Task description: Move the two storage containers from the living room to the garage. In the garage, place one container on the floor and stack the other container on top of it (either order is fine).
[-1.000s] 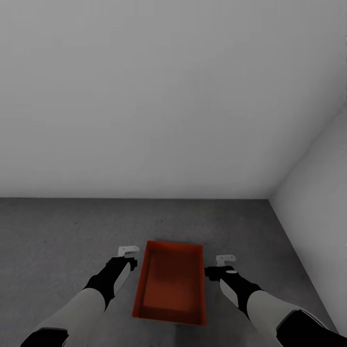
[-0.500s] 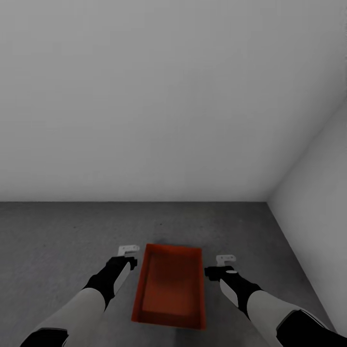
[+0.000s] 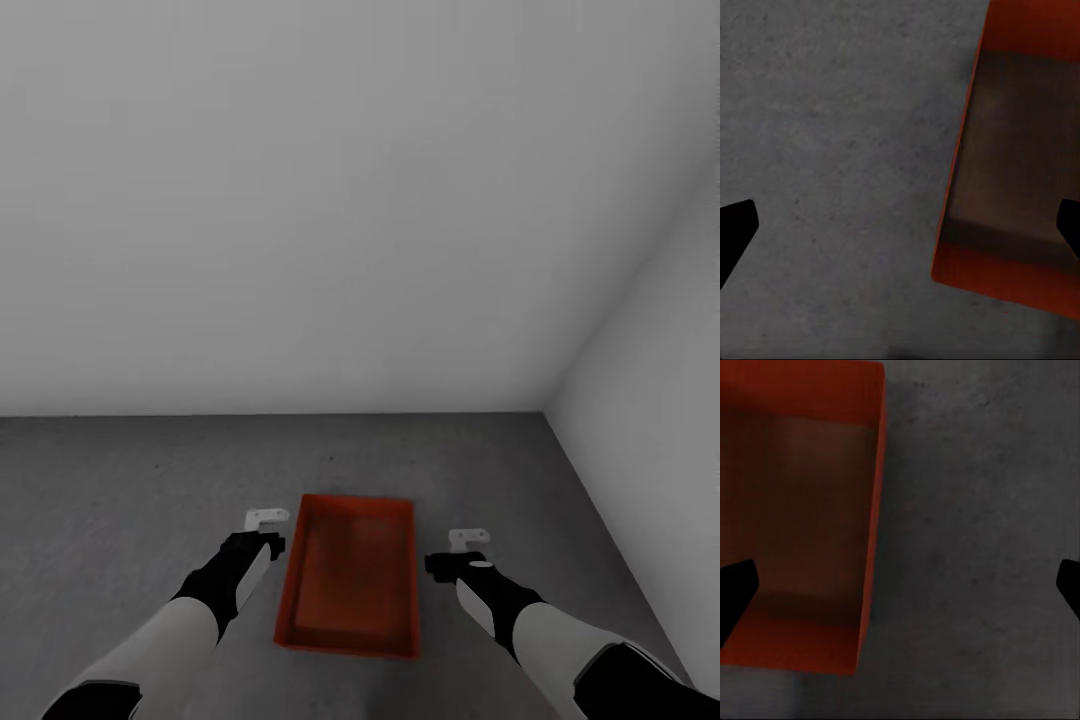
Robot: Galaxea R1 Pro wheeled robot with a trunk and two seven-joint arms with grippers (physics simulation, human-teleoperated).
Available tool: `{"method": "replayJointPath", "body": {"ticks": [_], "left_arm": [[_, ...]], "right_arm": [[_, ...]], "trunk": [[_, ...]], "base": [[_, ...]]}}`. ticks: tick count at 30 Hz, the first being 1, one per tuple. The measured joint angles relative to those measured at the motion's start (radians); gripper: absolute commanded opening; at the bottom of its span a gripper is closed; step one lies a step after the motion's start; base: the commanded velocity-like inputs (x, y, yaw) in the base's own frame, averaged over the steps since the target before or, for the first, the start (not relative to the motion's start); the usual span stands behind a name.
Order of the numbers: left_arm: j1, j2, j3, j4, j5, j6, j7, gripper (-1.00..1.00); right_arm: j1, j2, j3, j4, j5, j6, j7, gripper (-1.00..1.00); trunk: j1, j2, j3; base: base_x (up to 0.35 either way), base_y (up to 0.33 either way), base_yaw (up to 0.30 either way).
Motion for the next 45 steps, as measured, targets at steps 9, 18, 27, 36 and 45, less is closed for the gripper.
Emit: {"method": "replayJointPath", "body": {"ticks": [9, 18, 27, 36, 45], "left_arm": [[0.0, 0.0, 0.0, 0.001, 0.0, 0.0, 0.0, 1.0], [0.0, 0.0, 0.0, 0.0, 0.0, -0.001, 0.001, 1.0], [0.0, 0.0, 0.0, 0.0, 0.001, -0.002, 0.001, 1.0], [0.0, 0.0, -0.001, 0.0, 0.002, -0.004, 0.001, 1.0], [0.0, 0.001, -0.001, 0.006, 0.004, -0.005, -0.003, 1.0]], "right_arm": [[0.0, 0.0, 0.0, 0.0, 0.0, 0.0, 0.0, 1.0], [0.0, 0.0, 0.0, 0.0, 0.0, 0.0, -0.001, 1.0], [0.0, 0.0, 0.0, 0.0, 0.0, 0.0, -0.001, 1.0], [0.0, 0.0, 0.0, 0.0, 0.0, 0.0, -0.001, 1.0], [0.0, 0.002, 0.0, 0.014, 0.0, 0.0, 0.0, 1.0]], "trunk": [[0.0, 0.0, 0.0], [-0.001, 0.0, 0.008], [-0.001, 0.0, 0.022], [-0.001, 0.0, 0.036], [-0.001, 0.0, 0.047]], "base": [[-0.338, 0.0, 0.0], [-0.101, 0.0, 0.0], [-0.002, 0.0, 0.0], [0.0, 0.0, 0.0], [0.0, 0.0, 0.0]]}}
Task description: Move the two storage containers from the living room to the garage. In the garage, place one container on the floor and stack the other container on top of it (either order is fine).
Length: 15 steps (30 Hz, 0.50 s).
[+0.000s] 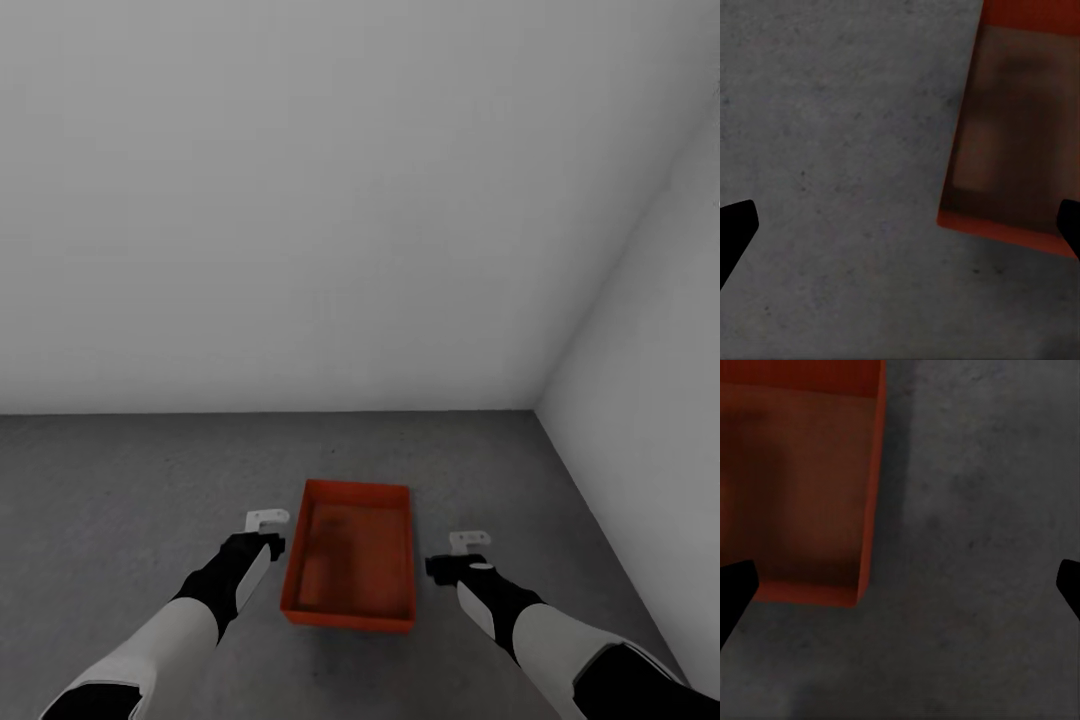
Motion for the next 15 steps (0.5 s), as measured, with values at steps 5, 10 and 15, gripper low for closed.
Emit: {"method": "replayJointPath", "body": {"ticks": [5, 10, 15], "left_arm": [[0.0, 0.002, 0.001, 0.013, 0.006, -0.009, -0.001, 1.0], [0.0, 0.011, 0.003, 0.074, 0.015, -0.013, -0.004, 1.0], [0.0, 0.013, 0.005, 0.148, 0.016, -0.018, -0.004, 1.0]], "right_arm": [[0.006, 0.003, 0.0, 0.009, -0.001, 0.0, 0.001, 1.0], [0.002, 0.006, 0.0, 0.023, -0.001, 0.0, 0.001, 1.0], [0.002, 0.006, 0.001, 0.025, -0.001, 0.002, 0.005, 1.0]], "trunk": [[0.0, 0.0, 0.001], [0.0, 0.0, 0.001], [0.0, 0.0, 0.001]], "base": [[0.0, 0.0, 0.0], [0.0, 0.0, 0.0], [0.0, 0.0, 0.0]]}}
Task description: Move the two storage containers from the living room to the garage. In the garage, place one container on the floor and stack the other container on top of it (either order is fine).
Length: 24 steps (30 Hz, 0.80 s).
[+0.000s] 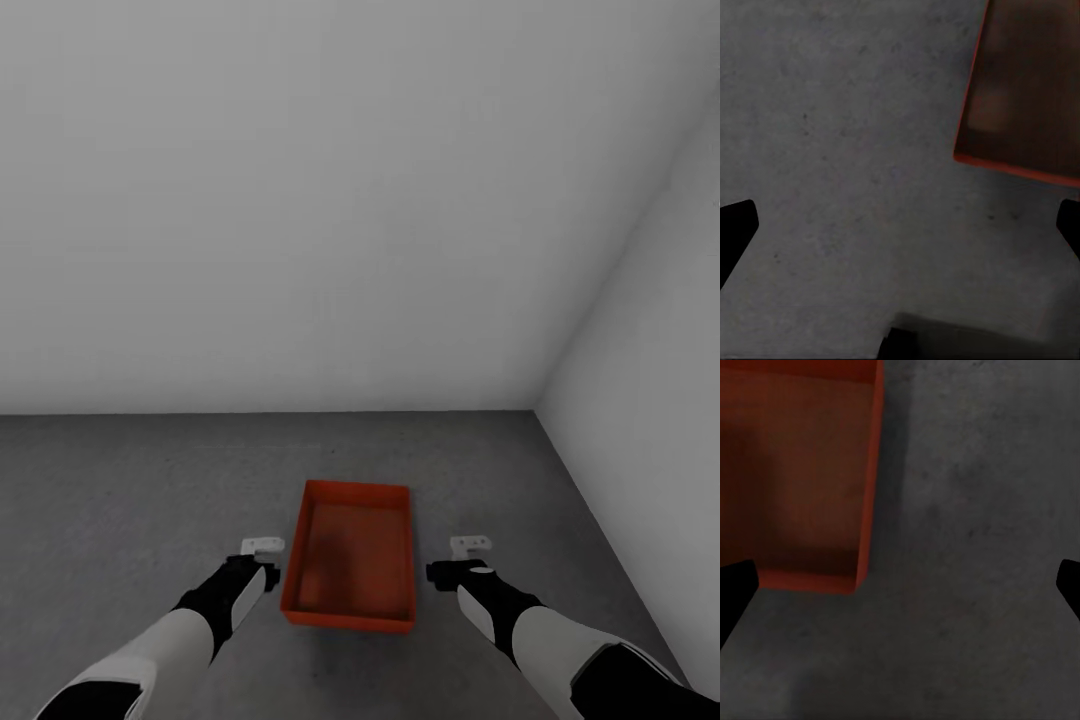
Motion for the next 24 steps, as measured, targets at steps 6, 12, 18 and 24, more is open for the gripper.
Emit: {"method": "replayJointPath", "body": {"ticks": [6, 12, 18, 24], "left_arm": [[0.0, 0.0, 0.002, 0.024, 0.014, 0.0, 0.0, 1.0], [0.0, 0.0, 0.002, 0.027, 0.038, 0.0, 0.001, 1.0], [0.0, -0.001, 0.002, 0.029, 0.047, 0.002, 0.004, 1.0], [0.0, 0.001, 0.003, 0.066, 0.048, 0.003, 0.004, 1.0]], "right_arm": [[0.0, 0.0, 0.0, 0.001, 0.0, 0.002, 0.004, 1.0], [0.0, -0.002, 0.0, 0.001, 0.0, 0.008, 0.004, 1.0], [0.0, -0.025, 0.003, 0.071, 0.002, -0.002, 0.009, 1.0], [0.0, -0.028, 0.003, 0.099, 0.001, -0.009, 0.008, 1.0]], "trunk": [[0.0, 0.0, 0.0], [0.0, 0.0, 0.0], [0.0, 0.0, 0.0], [0.0, 0.0, 0.0]], "base": [[0.0, 0.0, 0.0], [0.0, 0.0, 0.0], [0.0, 0.0, 0.0], [0.0, 0.0, 0.0]]}}
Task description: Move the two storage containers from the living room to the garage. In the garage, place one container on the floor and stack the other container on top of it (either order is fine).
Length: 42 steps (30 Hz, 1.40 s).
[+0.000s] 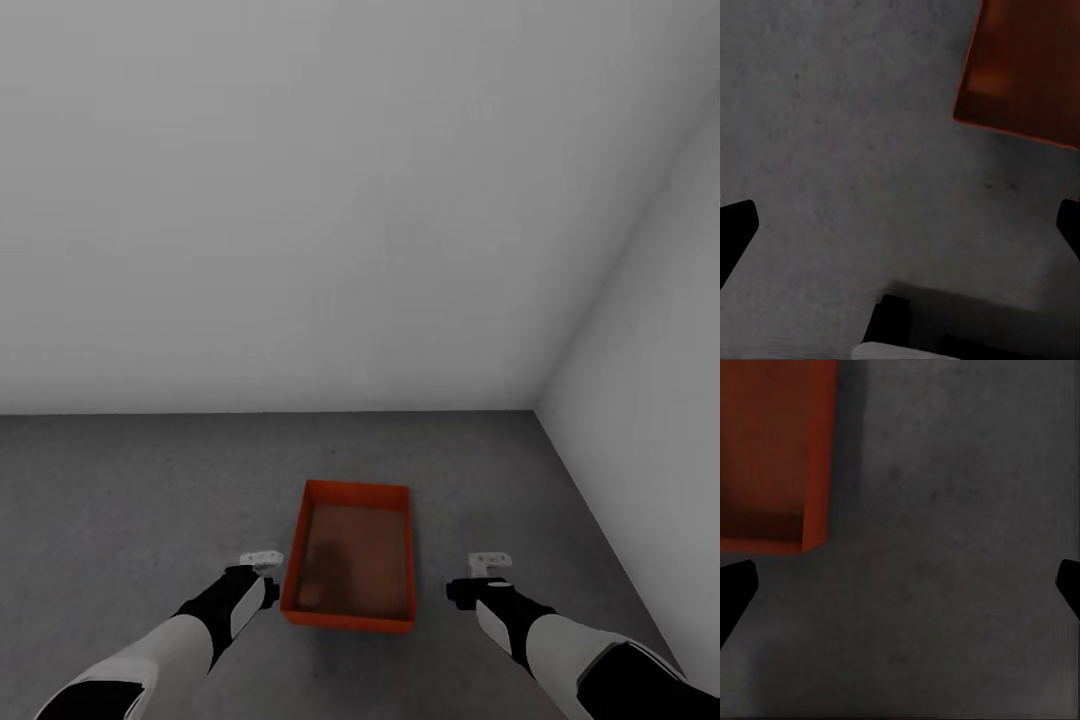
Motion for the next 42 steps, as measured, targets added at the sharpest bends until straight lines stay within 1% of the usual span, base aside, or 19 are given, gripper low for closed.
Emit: {"method": "replayJointPath", "body": {"ticks": [3, 4, 6, 9, 11, 17, 22, 26, 28, 30, 34, 37, 40, 42], "left_arm": [[0.0, 0.006, 0.001, 0.045, 0.001, -0.002, -0.002, 1.0], [0.0, 0.008, 0.001, 0.068, 0.002, -0.004, -0.003, 1.0], [0.0, 0.014, 0.001, 0.117, 0.007, -0.02, -0.004, 1.0], [0.003, 0.017, 0.001, 0.197, 0.039, -0.089, -0.009, 1.0], [0.008, 0.019, 0.0, 0.217, 0.056, -0.122, -0.022, 1.0], [0.019, 0.026, 0.0, 0.229, 0.067, -0.143, -0.041, 1.0], [0.07, 0.047, 0.0, 0.231, 0.066, -0.147, -0.045, 1.0], [0.111, 0.053, 0.0, 0.231, 0.066, -0.153, -0.045, 1.0], [0.139, 0.054, 0.0, 0.231, 0.066, -0.172, -0.046, 1.0], [0.156, 0.058, -0.001, 0.231, 0.066, -0.19, -0.045, 1.0], [0.174, 0.074, -0.001, 0.231, 0.067, -0.213, -0.045, 1.0], [0.181, 0.087, -0.001, 0.231, 0.067, -0.217, -0.044, 1.0], [0.199, 0.103, -0.001, 0.231, 0.067, -0.218, -0.044, 1.0], [0.219, 0.11, -0.001, 0.231, 0.065, -0.219, -0.044, 1.0]], "right_arm": [[0.007, 0.005, 0.001, 0.014, 0.0, -0.013, -0.001, 1.0], [0.02, 0.006, 0.001, 0.017, -0.001, -0.02, -0.002, 1.0], [0.065, 0.007, 0.0, 0.02, -0.002, -0.027, -0.002, 1.0], [0.128, 0.009, 0.0, 0.023, -0.004, -0.031, -0.002, 1.0], [0.156, 0.01, 0.0, 0.023, -0.006, -0.032, -0.002, 1.0], [0.208, 0.011, 0.0, 0.024, -0.008, -0.033, -0.002, 1.0], [0.26, 0.012, 0.0, 0.024, -0.008, -0.035, -0.002, 1.0], [0.294, 0.02, 0.0, 0.024, -0.008, -0.036, -0.002, 1.0], [0.32, 0.023, 0.0, 0.024, -0.008, -0.041, -0.002, 1.0], [0.338, 0.025, 0.0, 0.024, -0.007, -0.048, -0.002, 1.0], [0.357, 0.026, 0.0, 0.025, -0.007, -0.064, -0.002, 1.0], [0.362, 0.026, -0.001, 0.032, -0.007, -0.069, -0.003, 1.0], [0.373, 0.026, -0.001, 0.039, -0.007, -0.08, -0.004, 1.0], [0.398, 0.027, -0.001, 0.041, -0.006, -0.096, -0.004, 1.0]], "trunk": [[0.0, 0.0, 0.0], [0.0, 0.0, 0.0], [0.0, 0.0, 0.0], [0.0, 0.0, 0.001], [0.0, 0.0, 0.003], [0.0, 0.0, 0.012], [0.0, 0.0, 0.02], [0.0, 0.0, 0.026], [0.0, 0.0, 0.029], [0.0, 0.0, 0.032], [0.0, 0.0, 0.038], [0.0, 0.0, 0.043], [0.0, 0.0, 0.048], [0.0, 0.0, 0.051]], "base": [[0.0, 0.0, 0.0], [0.0, 0.0, 0.0], [0.0, 0.0, 0.0], [0.0, 0.0, 0.0], [0.0, 0.0, 0.0], [0.0, 0.0, 0.0], [0.0, 0.0, 0.0], [0.0, 0.0, 0.0], [0.0, 0.0, 0.0], [0.0, 0.0, 0.0], [0.0, 0.0, 0.0], [0.0, 0.0, 0.0], [0.0, 0.0, 0.0], [0.0, 0.0, 0.0]]}}
